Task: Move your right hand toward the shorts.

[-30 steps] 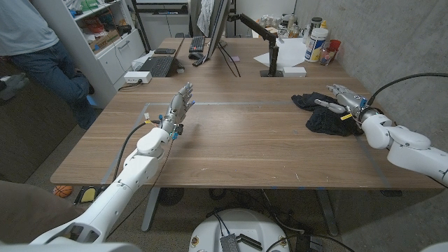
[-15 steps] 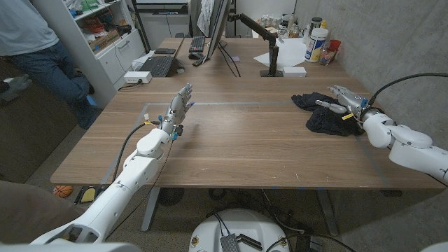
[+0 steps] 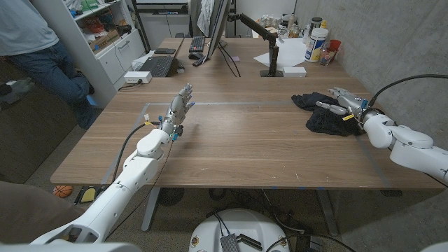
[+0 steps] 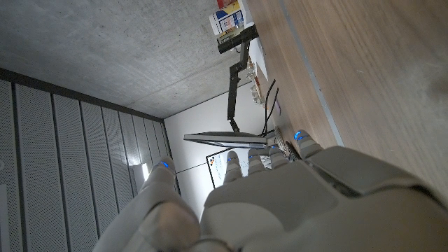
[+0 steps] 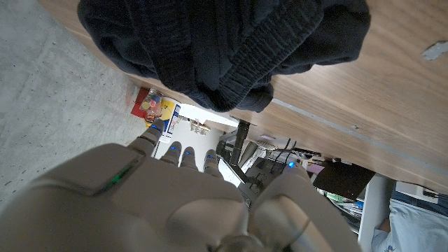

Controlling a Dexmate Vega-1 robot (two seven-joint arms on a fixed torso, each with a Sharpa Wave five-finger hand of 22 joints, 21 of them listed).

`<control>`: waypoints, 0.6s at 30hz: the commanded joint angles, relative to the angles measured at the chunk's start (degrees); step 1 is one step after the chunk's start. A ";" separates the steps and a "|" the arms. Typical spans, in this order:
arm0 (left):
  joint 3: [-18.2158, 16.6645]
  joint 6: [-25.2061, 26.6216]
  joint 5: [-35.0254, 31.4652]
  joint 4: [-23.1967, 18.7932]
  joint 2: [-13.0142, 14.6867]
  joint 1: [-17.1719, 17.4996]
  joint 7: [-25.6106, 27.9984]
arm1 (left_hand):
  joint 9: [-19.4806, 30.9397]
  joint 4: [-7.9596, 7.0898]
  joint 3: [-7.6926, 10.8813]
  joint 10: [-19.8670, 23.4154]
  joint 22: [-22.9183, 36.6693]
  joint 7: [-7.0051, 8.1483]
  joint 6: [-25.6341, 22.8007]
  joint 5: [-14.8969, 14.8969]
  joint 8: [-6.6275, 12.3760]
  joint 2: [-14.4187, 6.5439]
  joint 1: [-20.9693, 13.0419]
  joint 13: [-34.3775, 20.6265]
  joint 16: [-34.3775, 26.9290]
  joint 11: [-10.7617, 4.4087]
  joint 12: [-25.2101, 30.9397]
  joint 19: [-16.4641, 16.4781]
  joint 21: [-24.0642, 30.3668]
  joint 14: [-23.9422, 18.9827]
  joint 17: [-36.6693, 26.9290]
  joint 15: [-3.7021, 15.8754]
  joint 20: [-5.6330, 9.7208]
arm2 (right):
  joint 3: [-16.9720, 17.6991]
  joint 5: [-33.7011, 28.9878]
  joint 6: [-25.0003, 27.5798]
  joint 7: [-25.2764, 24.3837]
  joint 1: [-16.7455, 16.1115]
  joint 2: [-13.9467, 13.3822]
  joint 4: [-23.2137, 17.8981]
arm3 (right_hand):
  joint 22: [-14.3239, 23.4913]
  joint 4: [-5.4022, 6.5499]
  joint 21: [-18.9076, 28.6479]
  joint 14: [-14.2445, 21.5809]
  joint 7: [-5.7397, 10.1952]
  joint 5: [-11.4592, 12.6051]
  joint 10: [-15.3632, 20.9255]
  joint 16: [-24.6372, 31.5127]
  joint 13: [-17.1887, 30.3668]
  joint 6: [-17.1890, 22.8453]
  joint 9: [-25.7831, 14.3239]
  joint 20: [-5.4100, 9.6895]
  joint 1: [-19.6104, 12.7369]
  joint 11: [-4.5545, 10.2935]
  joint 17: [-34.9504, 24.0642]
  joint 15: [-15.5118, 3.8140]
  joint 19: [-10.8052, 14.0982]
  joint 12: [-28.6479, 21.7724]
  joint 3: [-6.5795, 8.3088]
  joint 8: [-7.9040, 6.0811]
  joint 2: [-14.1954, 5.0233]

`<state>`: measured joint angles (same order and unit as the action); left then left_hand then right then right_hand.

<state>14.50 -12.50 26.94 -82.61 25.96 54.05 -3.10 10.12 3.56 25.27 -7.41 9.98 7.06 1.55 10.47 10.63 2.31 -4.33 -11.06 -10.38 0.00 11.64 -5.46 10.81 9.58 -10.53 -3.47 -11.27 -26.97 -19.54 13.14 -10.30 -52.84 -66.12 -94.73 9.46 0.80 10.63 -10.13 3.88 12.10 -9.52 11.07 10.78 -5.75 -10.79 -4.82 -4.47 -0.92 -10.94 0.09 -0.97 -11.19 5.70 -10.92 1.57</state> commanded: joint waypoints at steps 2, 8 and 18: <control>0.14 0.46 0.05 -0.58 0.28 0.36 -0.06 | 0.21 0.34 -0.02 -0.68 0.26 -0.08 0.37 0.26 -0.01 -0.56 -0.02 -0.16 -0.15 0.01 0.16 -0.45 0.15 3.00 -0.10 -0.05 -0.06 | -0.35 -0.01 -0.09 0.26 -0.26 -0.19 0.56 | 0.14 0.03 0.13 -4.65 0.19 0.01 -0.95 0.26 0.22 -0.33 -0.20 -0.14 0.31 -0.02 -0.14 -0.20 0.20 -0.15 -0.14 -0.10 -0.10; 0.10 0.34 0.08 -0.61 0.27 0.47 0.00 | 0.21 0.37 -0.04 -0.71 0.26 -0.09 0.39 0.26 0.00 -0.58 -0.01 -0.15 -0.16 -0.04 0.17 -0.42 0.18 3.08 -0.10 -0.01 -0.02 | -0.73 -0.33 -0.03 0.63 0.05 -0.07 0.95 | 0.14 0.00 0.13 -4.63 0.26 0.02 -0.94 0.26 0.22 -0.37 -0.20 -0.14 0.27 0.02 -0.12 -0.20 0.24 -0.16 -0.13 -0.10 -0.16; 0.12 0.21 0.04 -0.58 0.30 0.46 0.02 | 0.20 0.46 -0.08 -0.65 0.26 -0.16 0.35 0.25 0.04 -0.63 -0.01 -0.15 -0.19 0.07 0.26 -0.42 0.22 3.20 -0.09 0.68 0.70 | -1.19 -0.99 0.33 0.87 0.49 0.06 1.47 | 0.14 -0.08 0.10 -4.58 0.27 0.04 -0.98 0.27 0.22 -0.53 -0.21 -0.12 0.16 0.10 -0.10 -0.30 0.25 -0.16 -0.11 -0.07 -0.28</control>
<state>14.62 -12.22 26.96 -83.10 26.16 54.44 -3.11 10.13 3.79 25.03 -7.41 9.98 6.86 1.76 10.47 10.63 2.08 -4.10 -11.06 -10.38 0.00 11.64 -5.78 10.81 9.78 -10.53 -3.28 -10.95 -27.65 -19.89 13.08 -9.72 -52.81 -66.22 -93.84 9.46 0.80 10.63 -10.13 4.09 12.10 -9.52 11.08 10.78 -5.95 -10.78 -4.82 -4.47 -0.92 -10.94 0.09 -0.97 -11.20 5.71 -10.92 1.57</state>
